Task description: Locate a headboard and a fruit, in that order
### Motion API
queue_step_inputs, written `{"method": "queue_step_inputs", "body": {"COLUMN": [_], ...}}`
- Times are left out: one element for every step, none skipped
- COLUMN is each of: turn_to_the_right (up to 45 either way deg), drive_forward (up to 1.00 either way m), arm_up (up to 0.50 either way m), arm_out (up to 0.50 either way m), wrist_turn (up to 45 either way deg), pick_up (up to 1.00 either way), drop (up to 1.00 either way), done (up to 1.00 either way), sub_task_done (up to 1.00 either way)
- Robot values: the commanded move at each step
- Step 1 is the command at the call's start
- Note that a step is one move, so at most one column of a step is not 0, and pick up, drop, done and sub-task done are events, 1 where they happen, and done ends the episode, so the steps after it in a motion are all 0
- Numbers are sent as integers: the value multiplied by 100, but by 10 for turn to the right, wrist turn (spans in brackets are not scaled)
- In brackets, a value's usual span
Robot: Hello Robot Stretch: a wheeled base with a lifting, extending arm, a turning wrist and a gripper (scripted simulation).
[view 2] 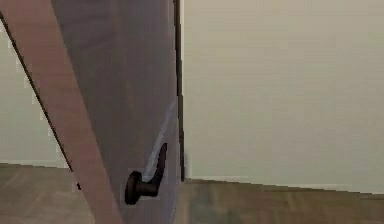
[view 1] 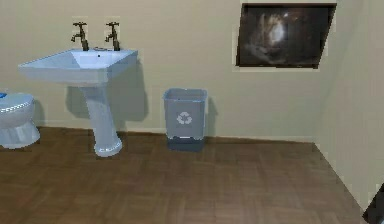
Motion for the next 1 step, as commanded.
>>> {"method": "queue_step_inputs", "body": {"turn_to_the_right": [0], "drive_forward": [30], "arm_up": [0], "arm_out": [0], "wrist_turn": [0], "pick_up": [0], "drop": [0], "done": [0], "sub_task_done": [0]}}
